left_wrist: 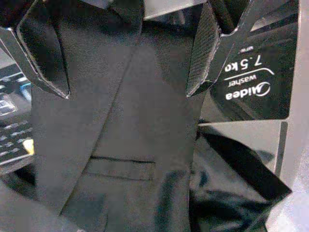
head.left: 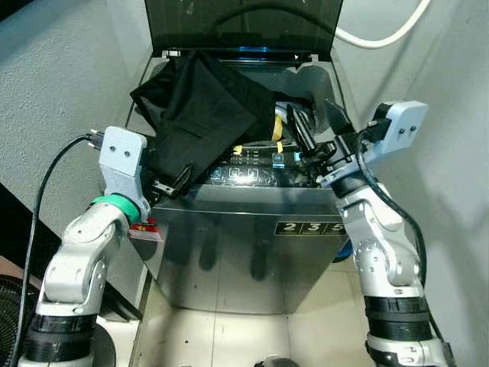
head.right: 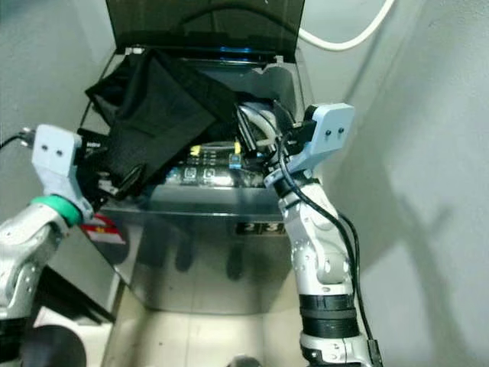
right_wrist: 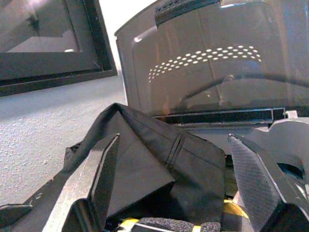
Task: Clothes washing
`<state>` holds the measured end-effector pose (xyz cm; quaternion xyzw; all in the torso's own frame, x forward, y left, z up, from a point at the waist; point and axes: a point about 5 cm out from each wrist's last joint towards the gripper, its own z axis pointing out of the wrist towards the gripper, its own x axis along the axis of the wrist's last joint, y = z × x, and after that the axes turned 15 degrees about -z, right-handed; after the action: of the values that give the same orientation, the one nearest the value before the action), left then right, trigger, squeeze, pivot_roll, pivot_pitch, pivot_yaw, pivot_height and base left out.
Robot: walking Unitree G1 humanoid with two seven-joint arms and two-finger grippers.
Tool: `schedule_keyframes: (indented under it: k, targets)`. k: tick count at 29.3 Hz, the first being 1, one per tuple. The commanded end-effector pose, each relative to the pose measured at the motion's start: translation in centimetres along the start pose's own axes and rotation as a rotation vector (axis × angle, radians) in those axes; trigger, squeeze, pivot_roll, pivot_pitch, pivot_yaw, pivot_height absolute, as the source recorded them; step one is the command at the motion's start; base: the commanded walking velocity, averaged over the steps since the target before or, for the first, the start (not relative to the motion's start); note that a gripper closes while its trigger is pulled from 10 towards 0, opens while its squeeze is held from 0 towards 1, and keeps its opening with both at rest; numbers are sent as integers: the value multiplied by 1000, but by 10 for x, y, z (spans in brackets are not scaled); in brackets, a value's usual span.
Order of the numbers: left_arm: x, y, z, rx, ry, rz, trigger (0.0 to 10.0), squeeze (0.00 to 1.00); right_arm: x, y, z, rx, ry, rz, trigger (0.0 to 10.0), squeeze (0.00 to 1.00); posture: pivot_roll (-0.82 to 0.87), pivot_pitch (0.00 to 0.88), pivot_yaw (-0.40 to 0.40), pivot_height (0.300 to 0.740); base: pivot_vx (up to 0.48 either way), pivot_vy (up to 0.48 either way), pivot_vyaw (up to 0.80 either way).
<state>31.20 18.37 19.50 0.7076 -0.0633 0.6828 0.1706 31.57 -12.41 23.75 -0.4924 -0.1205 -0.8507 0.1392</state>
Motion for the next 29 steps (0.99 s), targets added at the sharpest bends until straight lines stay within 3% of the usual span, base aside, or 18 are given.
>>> schedule_keyframes:
  k: [1,5,9,14,16,19,20,29]
  targets:
    - [-6,-7,1,38,-37,-3,10000,0,1,0,1,0,6,-3,10000,0,8,7,48,740,0,0,0]
    - [-6,-8,1,48,-39,-1,10000,0,1,0,0,-3,6,-2,10000,0,5,20,46,740,0,0,0]
    - [-12,-8,1,57,-60,-56,10000,0,1,-1,-2,-3,-1,-1,10000,0,2,24,50,740,0,0,0]
    - [-16,-8,1,57,-82,-47,10000,0,2,0,-1,-6,3,-2,10000,0,4,22,48,740,0,0,0]
    - [-20,-12,1,80,-102,-40,2392,0,2,0,-1,-5,4,-1,10000,0,4,21,49,740,0,0,0]
    - [-21,-14,2,90,-107,-43,2392,0,2,-1,-1,-5,4,-1,10000,0,5,20,49,740,0,0,0]
    - [-21,-16,2,98,-109,-41,0,0,2,-1,0,-4,5,-1,10000,0,4,18,50,740,0,0,0]
    - [-20,-15,3,83,-106,-34,0,0,3,0,0,-10,12,-2,10000,0,2,14,53,740,0,0,0]
